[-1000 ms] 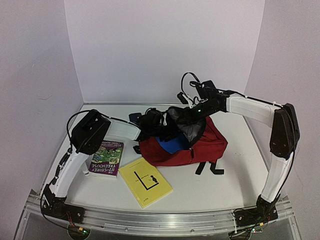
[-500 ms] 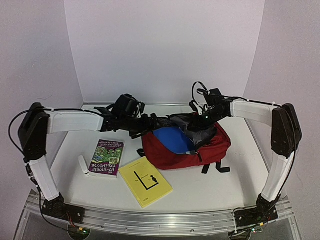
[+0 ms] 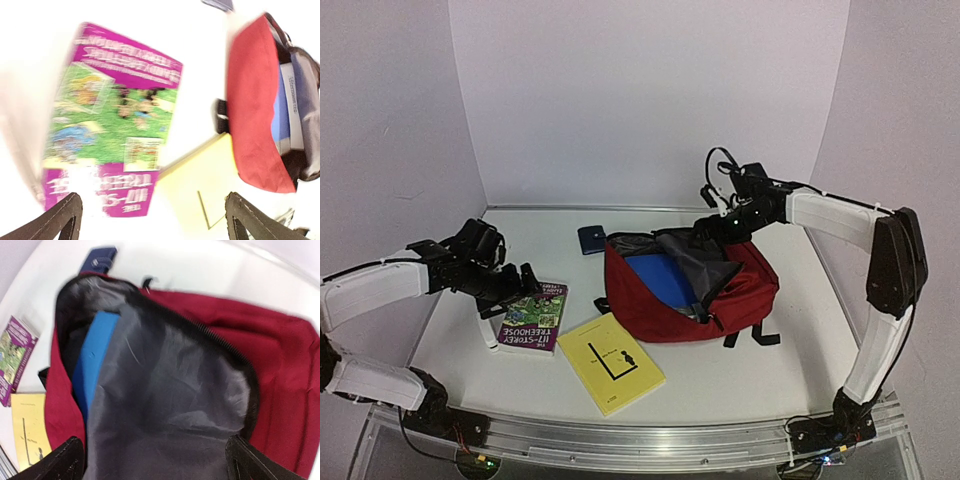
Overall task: Pack the student bag
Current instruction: Pick up the book from the center of the board.
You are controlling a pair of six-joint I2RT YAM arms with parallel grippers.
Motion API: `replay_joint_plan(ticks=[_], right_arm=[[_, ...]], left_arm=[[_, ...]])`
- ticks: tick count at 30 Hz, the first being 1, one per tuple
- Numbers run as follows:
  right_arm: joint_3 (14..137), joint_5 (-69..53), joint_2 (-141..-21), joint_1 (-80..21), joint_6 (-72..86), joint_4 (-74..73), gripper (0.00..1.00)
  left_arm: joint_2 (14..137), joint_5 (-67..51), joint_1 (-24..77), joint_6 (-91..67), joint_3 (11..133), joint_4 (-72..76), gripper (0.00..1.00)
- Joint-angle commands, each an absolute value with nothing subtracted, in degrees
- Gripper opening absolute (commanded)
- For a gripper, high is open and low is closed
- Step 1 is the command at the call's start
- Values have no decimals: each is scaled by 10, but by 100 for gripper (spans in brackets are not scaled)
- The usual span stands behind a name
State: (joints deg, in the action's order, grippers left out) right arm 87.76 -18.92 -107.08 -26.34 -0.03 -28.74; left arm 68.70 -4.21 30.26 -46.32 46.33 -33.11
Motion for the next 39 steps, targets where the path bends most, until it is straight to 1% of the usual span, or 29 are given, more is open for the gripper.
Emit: replay_joint_plan(ticks=[1,4,11,14,20,24,29,31,34,36,39], right_arm=[[941,-195,-1031,-315,-9,-282,98],[961,-224,-1045,-354,-4,-282,98],[1007,-269,-1102,-439,22,-278,98],[1039,-281,-1141,-475,34,-275,96],[1108,-301,-1238,-535,62,-264,93],[1143,-310,-1306,-554,77,-251,89],[1190,-320,-1379,-563,95,-240,88],[1210,-321,-1405,-563,101,-237,87],[1236,-327,-1437,-565,109,-236,87],[1248,-335,-1457,-565,114,-234,86],[1261,-343,-1476,-565,117,-231,83]], left_arm=[[662,-72,235,-425,443,-372,100],[684,-92,190,-395,438,-368,100],[722,-139,134,-365,422,-320,99],[744,-156,131,-361,419,-292,98],[793,-182,129,-370,408,-240,91],[810,-189,129,-377,399,-217,88],[823,-194,129,-380,392,-201,85],[831,-202,129,-380,391,-191,81],[834,-216,130,-381,385,-173,70],[829,-223,130,-382,383,-165,61],[816,-236,130,-383,384,-156,50]])
